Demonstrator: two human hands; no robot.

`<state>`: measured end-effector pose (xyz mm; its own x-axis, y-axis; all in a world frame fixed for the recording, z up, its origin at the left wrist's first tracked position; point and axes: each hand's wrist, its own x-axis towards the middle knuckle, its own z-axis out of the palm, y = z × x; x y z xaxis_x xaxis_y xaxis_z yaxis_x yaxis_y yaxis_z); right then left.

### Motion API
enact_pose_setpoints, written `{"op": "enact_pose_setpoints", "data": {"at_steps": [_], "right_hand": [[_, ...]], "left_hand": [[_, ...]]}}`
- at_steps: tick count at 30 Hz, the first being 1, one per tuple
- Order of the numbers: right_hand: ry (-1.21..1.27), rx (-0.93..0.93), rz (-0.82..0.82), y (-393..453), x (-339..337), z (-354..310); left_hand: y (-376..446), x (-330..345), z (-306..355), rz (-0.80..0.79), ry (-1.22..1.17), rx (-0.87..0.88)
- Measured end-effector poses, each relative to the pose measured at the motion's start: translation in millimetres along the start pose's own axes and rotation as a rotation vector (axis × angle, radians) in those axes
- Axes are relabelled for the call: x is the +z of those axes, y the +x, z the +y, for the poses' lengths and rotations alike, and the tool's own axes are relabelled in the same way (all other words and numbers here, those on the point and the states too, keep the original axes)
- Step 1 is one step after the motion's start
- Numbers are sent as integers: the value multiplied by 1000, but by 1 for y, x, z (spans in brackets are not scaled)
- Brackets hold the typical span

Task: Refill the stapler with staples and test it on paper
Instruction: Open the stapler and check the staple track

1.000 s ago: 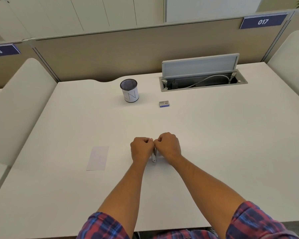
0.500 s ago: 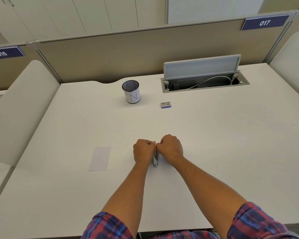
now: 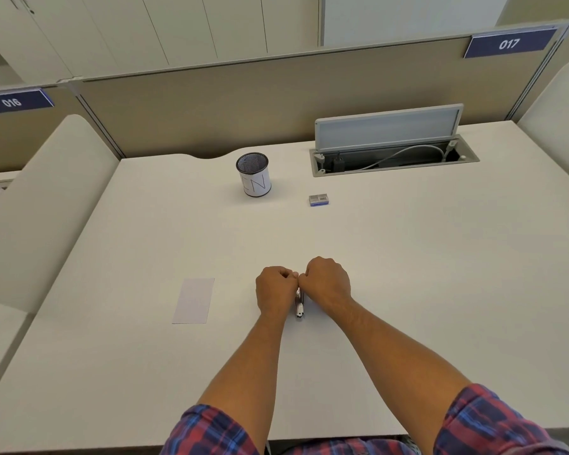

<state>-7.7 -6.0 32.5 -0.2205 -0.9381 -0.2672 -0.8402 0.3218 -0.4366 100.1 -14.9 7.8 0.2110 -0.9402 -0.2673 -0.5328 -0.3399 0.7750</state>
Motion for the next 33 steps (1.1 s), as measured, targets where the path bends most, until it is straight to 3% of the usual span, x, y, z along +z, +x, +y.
{"op": "enact_pose_setpoints", "data": {"at_steps": [11,24,33], "right_hand": [[-97,-74,111,7,3,11],[28,-265,497,14,-5,53],[-6,-326,585,18,-2,72]], "left_hand": [[4,2,-10,117,0,46],[12,-3,-15,287,340,704],[6,0,-18,224,480,800]]}}
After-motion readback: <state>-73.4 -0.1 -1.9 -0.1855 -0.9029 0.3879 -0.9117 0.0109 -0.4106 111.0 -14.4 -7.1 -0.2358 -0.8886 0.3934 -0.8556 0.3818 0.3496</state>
